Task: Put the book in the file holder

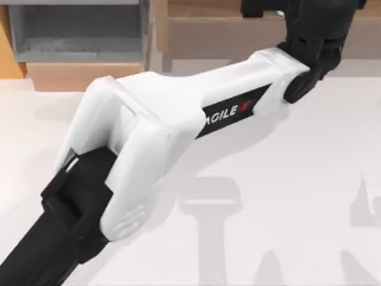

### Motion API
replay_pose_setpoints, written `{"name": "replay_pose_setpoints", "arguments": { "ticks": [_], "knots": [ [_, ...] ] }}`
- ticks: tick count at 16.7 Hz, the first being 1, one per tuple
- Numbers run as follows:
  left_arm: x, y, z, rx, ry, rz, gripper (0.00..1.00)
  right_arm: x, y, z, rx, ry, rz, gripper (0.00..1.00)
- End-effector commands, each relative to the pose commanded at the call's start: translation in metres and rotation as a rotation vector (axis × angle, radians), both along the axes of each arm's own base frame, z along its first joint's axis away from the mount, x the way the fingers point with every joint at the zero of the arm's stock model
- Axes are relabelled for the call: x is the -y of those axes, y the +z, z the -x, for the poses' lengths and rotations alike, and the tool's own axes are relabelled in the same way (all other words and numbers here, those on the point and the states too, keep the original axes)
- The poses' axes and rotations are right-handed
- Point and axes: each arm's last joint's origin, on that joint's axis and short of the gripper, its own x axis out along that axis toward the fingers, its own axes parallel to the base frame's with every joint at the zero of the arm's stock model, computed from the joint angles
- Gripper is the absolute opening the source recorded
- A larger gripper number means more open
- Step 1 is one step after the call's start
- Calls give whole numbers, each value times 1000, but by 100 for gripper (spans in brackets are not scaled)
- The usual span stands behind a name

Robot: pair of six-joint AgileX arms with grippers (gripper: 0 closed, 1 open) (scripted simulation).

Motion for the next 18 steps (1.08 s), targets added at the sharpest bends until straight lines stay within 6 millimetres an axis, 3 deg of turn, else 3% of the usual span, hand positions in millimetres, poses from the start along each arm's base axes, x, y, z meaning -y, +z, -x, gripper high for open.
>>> {"name": "replay_pose_setpoints", "arguments": {
  "ticks": [10, 18],
  "knots": [
    [1, 0, -15, 1, -1, 0, 100, 0, 0, 0, 0, 0, 0, 100],
    [1, 0, -15, 1, -1, 0, 40, 0, 0, 0, 0, 0, 0, 100]
  ]
}}
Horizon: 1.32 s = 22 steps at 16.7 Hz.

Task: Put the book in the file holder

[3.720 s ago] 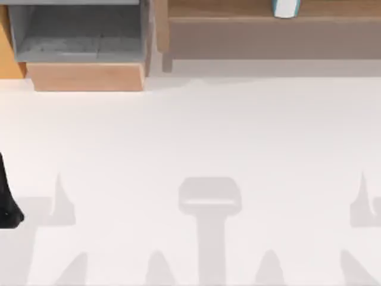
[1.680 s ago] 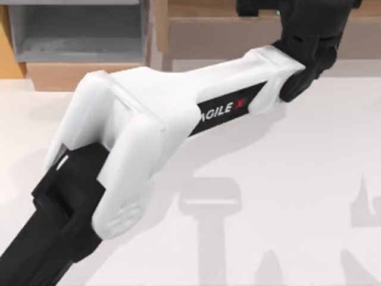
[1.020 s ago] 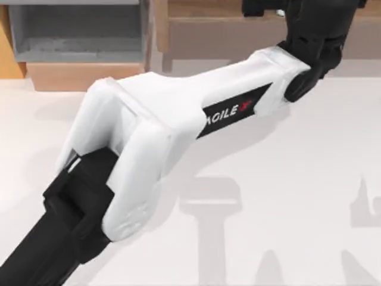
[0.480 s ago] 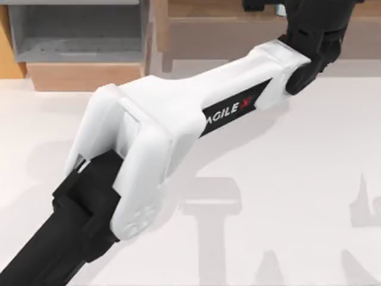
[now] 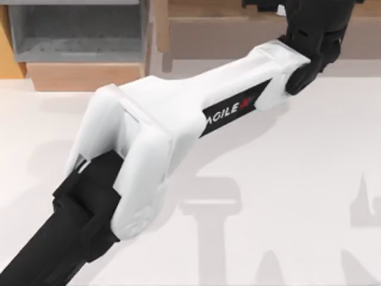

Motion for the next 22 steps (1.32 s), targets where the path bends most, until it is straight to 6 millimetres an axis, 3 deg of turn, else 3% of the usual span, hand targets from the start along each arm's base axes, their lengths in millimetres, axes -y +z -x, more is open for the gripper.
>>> {"name": "replay_pose_setpoints", "arguments": {
  "ticks": [5, 6, 15, 22],
  "knots": [
    [0, 0, 0, 0, 0, 0, 2, 0, 0, 0, 0, 0, 0, 100],
    [0, 0, 0, 0, 0, 0, 0, 0, 0, 0, 0, 0, 0, 100],
    [2, 1, 2, 1, -4, 0, 0, 0, 0, 0, 0, 0, 0, 100],
    [2, 16, 2, 1, -4, 0, 0, 0, 0, 0, 0, 0, 0, 100]
  ]
}}
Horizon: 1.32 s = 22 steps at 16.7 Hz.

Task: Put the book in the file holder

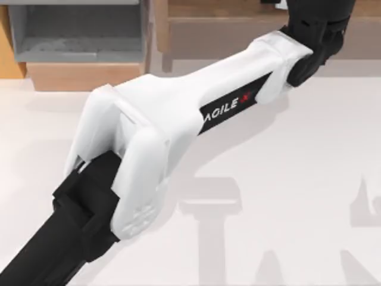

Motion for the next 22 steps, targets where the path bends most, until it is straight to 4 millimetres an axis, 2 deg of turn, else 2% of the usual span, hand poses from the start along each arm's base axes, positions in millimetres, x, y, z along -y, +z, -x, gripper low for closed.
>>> {"name": "replay_pose_setpoints", "arguments": {
  "ticks": [3, 7, 12, 15, 18, 22],
  "knots": [
    [0, -1, 0, -1, -1, -8, 0, 0, 0, 0, 0, 0, 0, 100],
    [-6, 10, 10, -2, -35, -107, 0, 0, 0, 0, 0, 0, 0, 100],
    [-36, 22, 33, -24, -84, -383, 0, 0, 0, 0, 0, 0, 0, 100],
    [-61, 25, 58, -31, -125, -574, 0, 0, 0, 0, 0, 0, 0, 100],
    [-86, 25, 93, -24, -184, -758, 0, 0, 0, 0, 0, 0, 0, 100],
    [-125, 15, 138, -6, -264, -981, 0, 0, 0, 0, 0, 0, 0, 100]
  ]
}}
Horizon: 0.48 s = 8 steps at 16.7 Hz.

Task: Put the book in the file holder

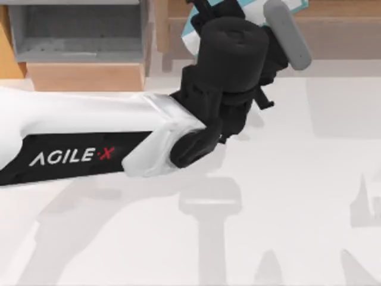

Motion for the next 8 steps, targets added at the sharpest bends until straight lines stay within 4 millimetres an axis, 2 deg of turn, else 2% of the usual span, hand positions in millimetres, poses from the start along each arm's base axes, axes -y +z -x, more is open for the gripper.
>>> {"name": "replay_pose_setpoints", "arguments": {
  "ticks": [4, 8],
  "knots": [
    [-43, -28, 29, -18, -65, -212, 0, 0, 0, 0, 0, 0, 0, 100],
    [-85, -50, 39, -31, -100, -366, 0, 0, 0, 0, 0, 0, 0, 100]
  ]
}}
